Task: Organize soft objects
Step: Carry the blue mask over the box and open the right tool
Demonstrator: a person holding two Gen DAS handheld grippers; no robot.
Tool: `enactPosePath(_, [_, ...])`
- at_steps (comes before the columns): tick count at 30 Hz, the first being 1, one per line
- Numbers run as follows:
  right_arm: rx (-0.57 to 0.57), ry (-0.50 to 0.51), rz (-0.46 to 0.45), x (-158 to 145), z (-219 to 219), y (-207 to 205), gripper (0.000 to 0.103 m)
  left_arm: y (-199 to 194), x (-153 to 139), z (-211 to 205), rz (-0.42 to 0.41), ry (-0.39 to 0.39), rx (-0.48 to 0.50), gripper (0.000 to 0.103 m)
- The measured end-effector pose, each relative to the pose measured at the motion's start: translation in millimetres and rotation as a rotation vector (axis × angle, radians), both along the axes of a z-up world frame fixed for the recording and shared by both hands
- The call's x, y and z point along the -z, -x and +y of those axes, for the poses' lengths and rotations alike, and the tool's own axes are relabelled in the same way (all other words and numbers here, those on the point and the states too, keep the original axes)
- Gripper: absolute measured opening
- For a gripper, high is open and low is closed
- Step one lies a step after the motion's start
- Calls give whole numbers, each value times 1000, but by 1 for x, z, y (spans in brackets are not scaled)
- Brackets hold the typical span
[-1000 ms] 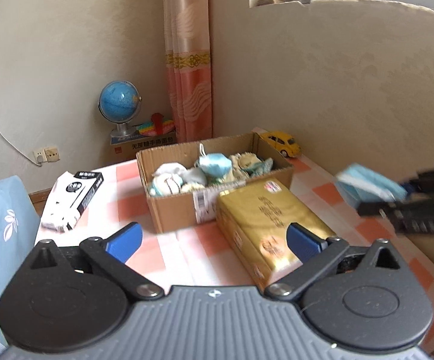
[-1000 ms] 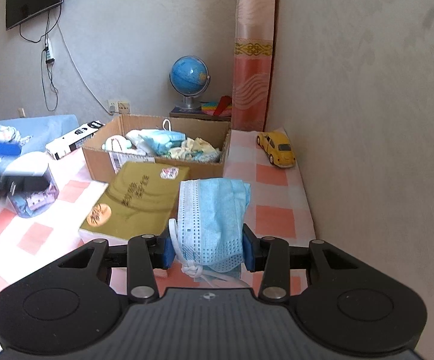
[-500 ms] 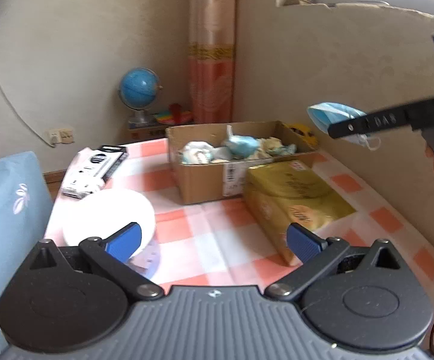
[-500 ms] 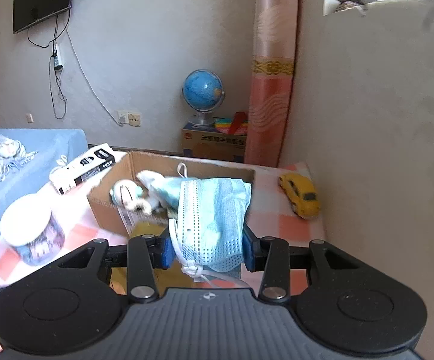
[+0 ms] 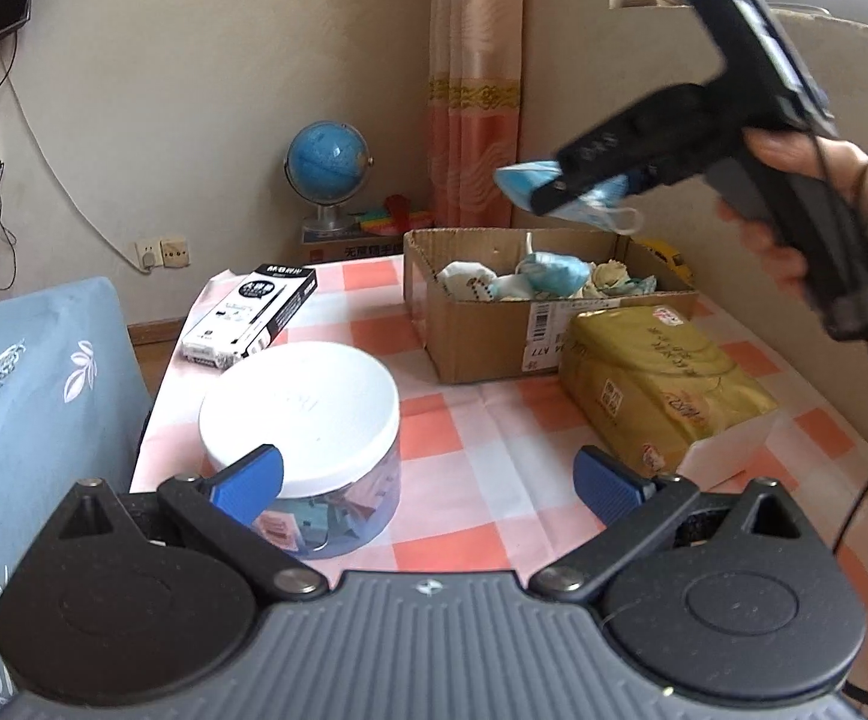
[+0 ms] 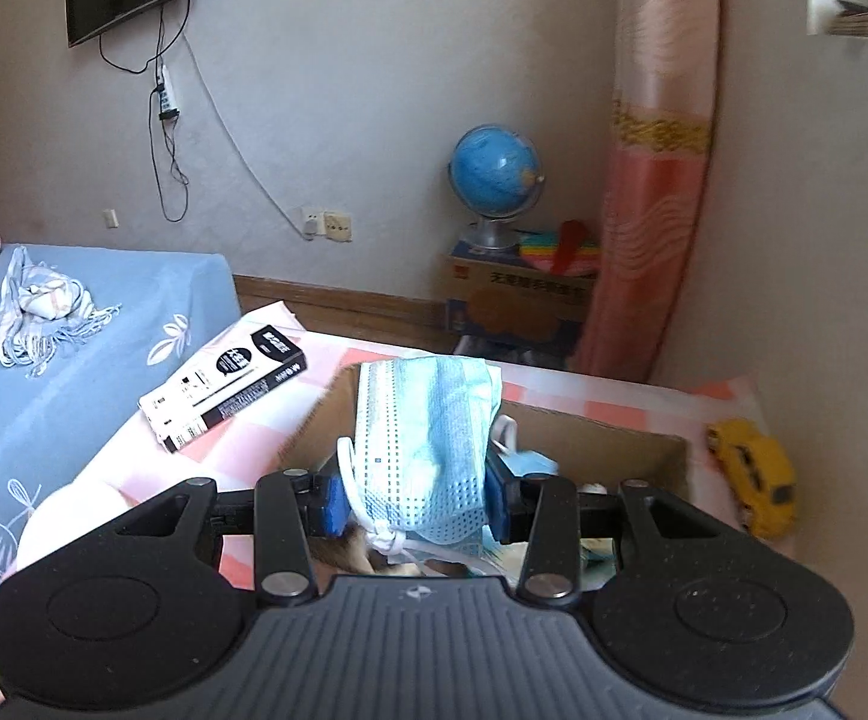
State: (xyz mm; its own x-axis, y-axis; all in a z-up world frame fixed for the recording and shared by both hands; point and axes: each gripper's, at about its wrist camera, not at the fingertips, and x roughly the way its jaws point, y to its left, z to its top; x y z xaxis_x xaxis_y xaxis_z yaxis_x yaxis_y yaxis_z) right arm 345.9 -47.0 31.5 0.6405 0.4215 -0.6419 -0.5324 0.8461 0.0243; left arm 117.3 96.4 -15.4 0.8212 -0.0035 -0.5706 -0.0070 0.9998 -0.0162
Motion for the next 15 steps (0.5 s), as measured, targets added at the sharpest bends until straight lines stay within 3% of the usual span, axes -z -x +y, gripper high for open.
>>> enactPosePath(6, [-10, -13, 49, 14, 25, -26, 50, -1, 5, 9, 8, 4, -28, 102])
enactPosePath(10, [5, 8, 44, 21, 30, -33, 91, -3, 7, 13, 11, 0, -43, 102])
enactPosePath(11, [11, 5, 39, 21, 27, -32, 97, -3, 8, 13, 10, 0, -44, 102])
enactPosePath(15, [36, -14, 38, 16, 14, -25, 103, -3, 7, 11, 1, -15, -51, 102])
